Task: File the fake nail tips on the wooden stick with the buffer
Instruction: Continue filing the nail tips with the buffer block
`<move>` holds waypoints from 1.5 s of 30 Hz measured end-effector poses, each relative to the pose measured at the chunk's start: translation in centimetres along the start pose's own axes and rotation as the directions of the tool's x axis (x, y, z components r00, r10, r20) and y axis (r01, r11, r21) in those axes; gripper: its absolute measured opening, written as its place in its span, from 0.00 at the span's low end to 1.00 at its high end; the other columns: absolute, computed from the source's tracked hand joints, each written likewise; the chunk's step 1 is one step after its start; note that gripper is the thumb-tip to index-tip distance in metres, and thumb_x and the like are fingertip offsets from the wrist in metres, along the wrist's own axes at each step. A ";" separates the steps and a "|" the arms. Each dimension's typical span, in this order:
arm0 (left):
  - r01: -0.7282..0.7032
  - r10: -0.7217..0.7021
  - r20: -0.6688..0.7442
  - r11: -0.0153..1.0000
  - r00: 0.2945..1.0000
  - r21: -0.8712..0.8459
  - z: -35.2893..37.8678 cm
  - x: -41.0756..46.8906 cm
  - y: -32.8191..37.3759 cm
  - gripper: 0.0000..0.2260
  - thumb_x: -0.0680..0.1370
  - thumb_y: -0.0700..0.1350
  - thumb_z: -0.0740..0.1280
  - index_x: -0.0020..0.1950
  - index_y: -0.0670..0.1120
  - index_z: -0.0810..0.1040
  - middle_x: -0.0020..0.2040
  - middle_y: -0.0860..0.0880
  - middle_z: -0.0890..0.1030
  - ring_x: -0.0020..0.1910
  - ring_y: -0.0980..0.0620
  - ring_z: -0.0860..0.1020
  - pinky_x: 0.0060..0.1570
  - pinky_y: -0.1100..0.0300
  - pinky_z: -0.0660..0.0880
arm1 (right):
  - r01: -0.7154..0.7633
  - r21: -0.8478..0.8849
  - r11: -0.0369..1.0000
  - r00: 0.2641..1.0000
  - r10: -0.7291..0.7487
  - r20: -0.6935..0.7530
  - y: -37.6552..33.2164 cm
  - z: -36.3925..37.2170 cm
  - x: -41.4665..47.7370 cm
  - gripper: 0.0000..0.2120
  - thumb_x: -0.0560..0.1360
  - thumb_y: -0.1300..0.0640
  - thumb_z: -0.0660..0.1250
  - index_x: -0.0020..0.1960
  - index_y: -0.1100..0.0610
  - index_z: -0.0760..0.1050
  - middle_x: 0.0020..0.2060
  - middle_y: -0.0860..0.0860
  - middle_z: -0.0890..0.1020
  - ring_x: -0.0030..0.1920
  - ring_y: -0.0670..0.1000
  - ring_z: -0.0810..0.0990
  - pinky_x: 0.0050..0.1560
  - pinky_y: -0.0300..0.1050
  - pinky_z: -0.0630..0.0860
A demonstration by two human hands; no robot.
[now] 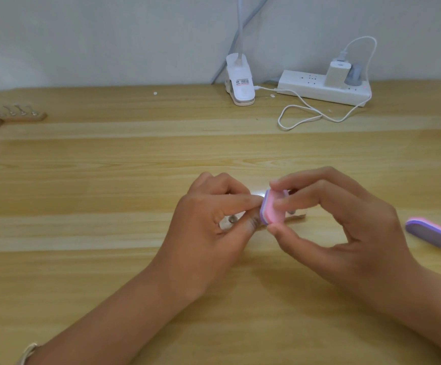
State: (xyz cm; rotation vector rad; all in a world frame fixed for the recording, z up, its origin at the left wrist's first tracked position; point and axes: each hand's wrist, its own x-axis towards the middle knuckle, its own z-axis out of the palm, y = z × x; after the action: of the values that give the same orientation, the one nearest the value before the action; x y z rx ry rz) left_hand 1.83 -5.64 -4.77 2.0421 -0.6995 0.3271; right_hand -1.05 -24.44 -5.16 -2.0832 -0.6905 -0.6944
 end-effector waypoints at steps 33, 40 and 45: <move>0.005 -0.004 0.016 1.000 1.000 -0.018 -0.1 0.0 -0.1 0.08 0.73 0.42 0.70 0.48 0.50 0.87 0.40 0.54 0.80 0.43 0.49 0.75 0.44 0.62 0.69 | 0.068 -0.050 0.996 0.997 -0.067 0.022 0.3 -0.1 -0.1 0.06 0.73 0.59 0.73 0.42 0.63 0.80 0.53 0.53 0.79 0.52 0.43 0.80 0.53 0.31 0.74; 0.019 -0.019 -0.004 0.999 1.000 -0.030 -0.2 0.0 -0.2 0.07 0.73 0.42 0.70 0.47 0.51 0.86 0.41 0.54 0.80 0.44 0.48 0.76 0.45 0.62 0.70 | 0.072 -0.027 0.997 0.997 -0.071 0.033 0.3 0.1 -0.2 0.06 0.73 0.60 0.73 0.42 0.63 0.80 0.53 0.54 0.79 0.52 0.45 0.81 0.54 0.31 0.75; 0.020 -0.021 -0.022 1.000 1.000 -0.022 -0.1 0.0 -0.1 0.06 0.74 0.43 0.70 0.47 0.51 0.86 0.40 0.55 0.80 0.44 0.49 0.75 0.45 0.66 0.68 | 0.009 -0.038 0.999 1.000 -0.010 -0.010 0.6 -0.3 0.0 0.08 0.73 0.58 0.73 0.41 0.63 0.80 0.52 0.54 0.80 0.51 0.46 0.82 0.52 0.35 0.76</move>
State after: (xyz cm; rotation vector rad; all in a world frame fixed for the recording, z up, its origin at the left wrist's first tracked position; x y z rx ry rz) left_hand 1.92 -5.47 -4.79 2.0209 -0.6650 0.3286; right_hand -0.68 -25.03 -5.33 -2.1107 -0.6866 -0.7282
